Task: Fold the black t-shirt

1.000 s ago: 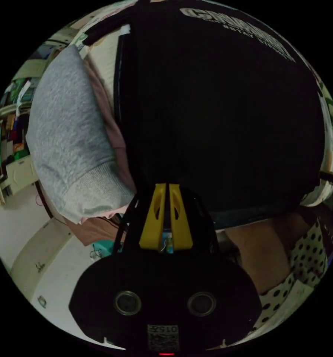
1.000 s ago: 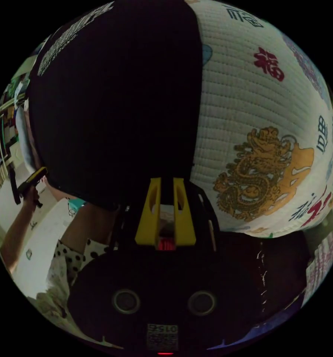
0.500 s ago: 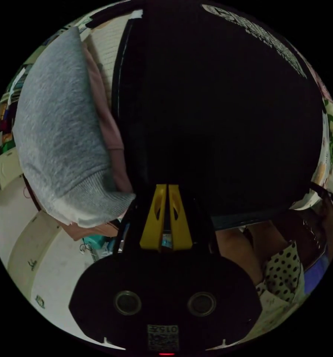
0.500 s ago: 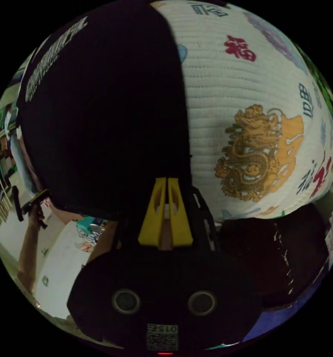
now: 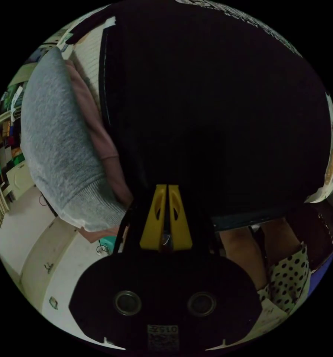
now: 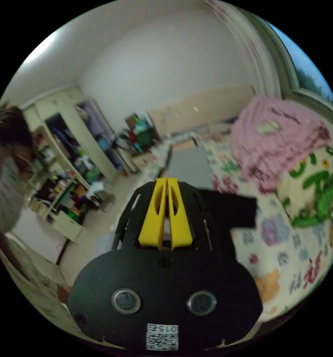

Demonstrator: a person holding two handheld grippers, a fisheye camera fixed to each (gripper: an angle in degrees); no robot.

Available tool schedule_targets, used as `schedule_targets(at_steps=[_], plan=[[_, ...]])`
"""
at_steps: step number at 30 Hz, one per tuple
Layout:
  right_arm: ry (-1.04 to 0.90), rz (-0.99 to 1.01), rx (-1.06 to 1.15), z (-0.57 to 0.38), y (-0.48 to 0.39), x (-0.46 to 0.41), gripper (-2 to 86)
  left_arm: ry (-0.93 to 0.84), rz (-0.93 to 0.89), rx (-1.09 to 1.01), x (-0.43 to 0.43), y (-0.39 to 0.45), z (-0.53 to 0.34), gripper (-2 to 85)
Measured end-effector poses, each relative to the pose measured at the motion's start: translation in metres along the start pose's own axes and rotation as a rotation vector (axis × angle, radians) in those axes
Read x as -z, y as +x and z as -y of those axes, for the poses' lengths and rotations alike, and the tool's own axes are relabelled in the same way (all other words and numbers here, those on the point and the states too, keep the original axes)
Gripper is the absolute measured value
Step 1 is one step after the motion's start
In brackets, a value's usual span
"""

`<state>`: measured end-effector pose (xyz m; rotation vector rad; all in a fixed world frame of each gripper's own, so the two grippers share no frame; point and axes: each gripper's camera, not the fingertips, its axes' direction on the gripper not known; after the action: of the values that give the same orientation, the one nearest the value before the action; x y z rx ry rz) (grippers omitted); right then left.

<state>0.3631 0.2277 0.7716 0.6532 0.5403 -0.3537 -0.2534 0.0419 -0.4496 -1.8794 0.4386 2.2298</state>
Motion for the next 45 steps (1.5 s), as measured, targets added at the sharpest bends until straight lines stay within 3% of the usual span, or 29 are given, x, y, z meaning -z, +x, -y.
schedule_targets(at_steps=[3, 6, 15, 25, 31, 33, 39, 45], plan=[[0.282, 0.226, 0.059, 0.015, -0.095, 0.049, -0.5, 0.047, -0.067, 0.017, 0.014, -0.018, -0.014, -0.8], [0.432, 0.373, 0.065, 0.017, -0.163, 0.081, -0.5, 0.073, -0.138, 0.044, 0.028, -0.037, -0.024, -0.8], [0.518, 0.547, 0.031, 0.039, -0.254, 0.122, -0.5, 0.046, 0.027, -0.054, 0.085, -0.037, -0.038, -0.8], [0.509, 0.552, 0.073, 0.099, -0.250, 0.130, 2.0, 0.056, 0.083, -0.028, 0.154, -0.065, -0.061, -0.5], [0.282, 0.140, 0.152, 0.133, -0.168, 0.099, 6.7, 0.089, 0.010, 0.003, 0.208, -0.107, -0.095, 3.7], [0.135, 0.023, 0.031, 0.148, -0.099, 0.079, 7.7, 0.081, 0.007, 0.028, 0.224, -0.121, -0.110, 5.1], [-0.061, -0.284, -0.254, 0.164, 0.088, 0.034, 8.9, 0.122, 0.079, 0.143, 0.291, -0.163, -0.154, 6.3], [-0.250, -0.317, -0.469, 0.191, 0.277, -0.032, 9.9, 0.322, -0.004, 0.080, 0.401, -0.158, -0.135, 6.3]])
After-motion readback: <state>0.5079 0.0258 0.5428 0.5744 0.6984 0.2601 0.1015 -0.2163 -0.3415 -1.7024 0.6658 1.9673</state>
